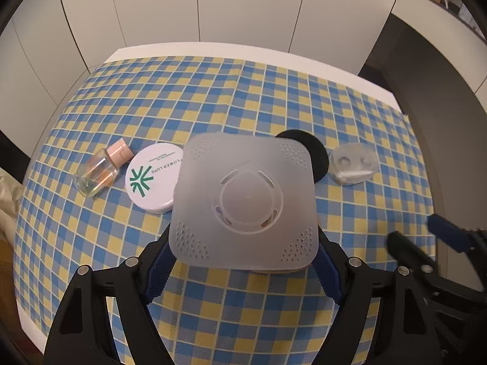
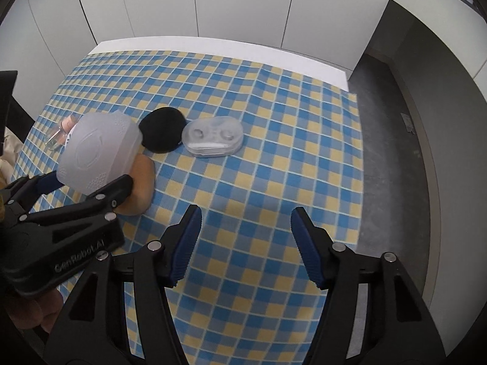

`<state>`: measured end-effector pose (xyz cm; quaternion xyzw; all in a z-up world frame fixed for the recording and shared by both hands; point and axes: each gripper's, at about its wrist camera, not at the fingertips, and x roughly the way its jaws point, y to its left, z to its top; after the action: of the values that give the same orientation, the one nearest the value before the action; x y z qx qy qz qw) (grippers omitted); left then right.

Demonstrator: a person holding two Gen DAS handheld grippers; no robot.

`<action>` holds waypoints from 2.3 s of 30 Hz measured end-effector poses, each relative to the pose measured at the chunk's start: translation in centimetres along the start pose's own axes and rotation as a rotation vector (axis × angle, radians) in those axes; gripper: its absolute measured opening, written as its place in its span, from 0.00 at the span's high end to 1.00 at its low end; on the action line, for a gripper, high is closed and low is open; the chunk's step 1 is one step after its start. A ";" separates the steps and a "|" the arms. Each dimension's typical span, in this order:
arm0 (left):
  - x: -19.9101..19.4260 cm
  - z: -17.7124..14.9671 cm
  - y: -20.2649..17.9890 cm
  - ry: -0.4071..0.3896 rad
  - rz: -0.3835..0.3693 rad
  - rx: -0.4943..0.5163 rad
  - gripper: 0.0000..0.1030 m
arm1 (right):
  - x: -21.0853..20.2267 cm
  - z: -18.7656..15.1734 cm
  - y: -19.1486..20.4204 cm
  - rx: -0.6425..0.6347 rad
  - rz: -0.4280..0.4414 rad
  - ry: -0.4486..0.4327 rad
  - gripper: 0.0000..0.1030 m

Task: Organize objects
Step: 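Reach the left tool to the clear square container while the right tool approaches the tan sponge, then close the left gripper on the clear container while the right gripper grasps the tan sponge, then carry the clear container and tan sponge toward the cardboard box with both tools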

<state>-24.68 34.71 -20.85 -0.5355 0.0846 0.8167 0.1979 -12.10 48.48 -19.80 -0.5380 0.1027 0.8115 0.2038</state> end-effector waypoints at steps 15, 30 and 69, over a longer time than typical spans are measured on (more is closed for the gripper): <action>-4.4 -3.2 9.4 0.010 0.088 -0.037 0.23 | 2.2 0.9 7.1 -0.055 0.144 -0.026 0.14; -1.0 -3.6 10.5 0.018 0.095 -0.075 0.15 | 4.3 1.4 10.2 -0.075 0.090 -0.035 0.17; -26.4 -5.2 7.1 -0.188 -0.016 -0.089 0.21 | -20.8 -2.8 5.0 0.006 0.149 -0.186 0.47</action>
<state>-14.05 20.26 0.49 -0.4652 0.0251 0.8647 0.1876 -4.93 38.33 -2.20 -0.4505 0.1254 0.8705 0.1535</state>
